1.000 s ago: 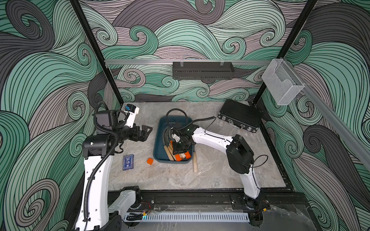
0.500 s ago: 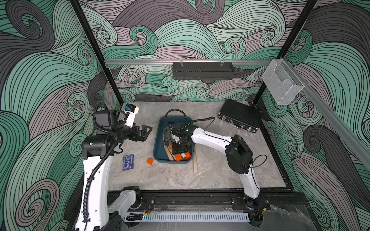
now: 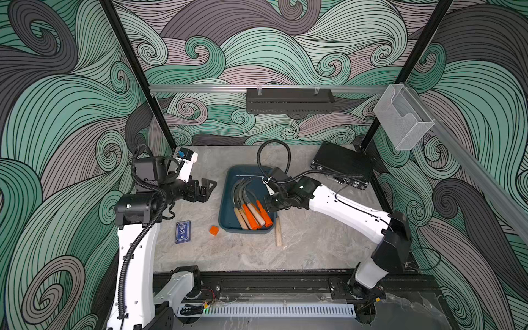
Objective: Put small sickles into storage boxes
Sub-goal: Place the sickle in the storage box, then pick up the sickle at the center of the board.
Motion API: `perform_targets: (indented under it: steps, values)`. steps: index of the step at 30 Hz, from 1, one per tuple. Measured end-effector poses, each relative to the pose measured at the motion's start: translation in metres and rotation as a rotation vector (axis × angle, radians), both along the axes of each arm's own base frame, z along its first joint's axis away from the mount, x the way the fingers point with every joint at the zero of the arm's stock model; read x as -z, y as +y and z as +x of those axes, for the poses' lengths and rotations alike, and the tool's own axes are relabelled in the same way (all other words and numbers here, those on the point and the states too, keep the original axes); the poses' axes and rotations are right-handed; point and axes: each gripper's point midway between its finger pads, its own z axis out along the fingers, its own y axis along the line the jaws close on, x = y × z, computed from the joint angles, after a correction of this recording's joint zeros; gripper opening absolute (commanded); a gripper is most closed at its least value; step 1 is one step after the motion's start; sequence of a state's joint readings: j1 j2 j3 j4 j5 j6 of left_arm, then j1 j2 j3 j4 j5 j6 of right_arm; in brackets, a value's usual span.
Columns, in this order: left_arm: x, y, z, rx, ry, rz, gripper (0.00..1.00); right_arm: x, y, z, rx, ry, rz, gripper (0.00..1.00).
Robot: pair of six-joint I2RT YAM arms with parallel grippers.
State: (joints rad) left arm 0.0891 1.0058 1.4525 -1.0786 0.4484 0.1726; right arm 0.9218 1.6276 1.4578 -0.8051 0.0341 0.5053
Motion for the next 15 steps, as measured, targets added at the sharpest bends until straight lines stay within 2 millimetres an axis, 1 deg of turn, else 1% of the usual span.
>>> perform_targets:
  steps: [6,9,12,15]
  values:
    - [0.000,0.000,0.000,0.001,-0.001,0.000,0.99,0.029,-0.052,-0.024,0.043,0.004,-0.100,0.44]
    - [0.002,0.000,0.000,0.002,0.005,-0.001,0.99,0.041,-0.071,-0.036,0.064,0.015,-0.121,0.46]
    - [0.009,-0.001,0.000,0.004,0.023,-0.004,0.99,0.052,-0.082,-0.045,0.078,0.031,-0.125,0.47]
    - [0.014,-0.001,0.000,0.005,0.036,-0.004,0.98,0.063,-0.084,-0.049,0.086,0.050,-0.125,0.47]
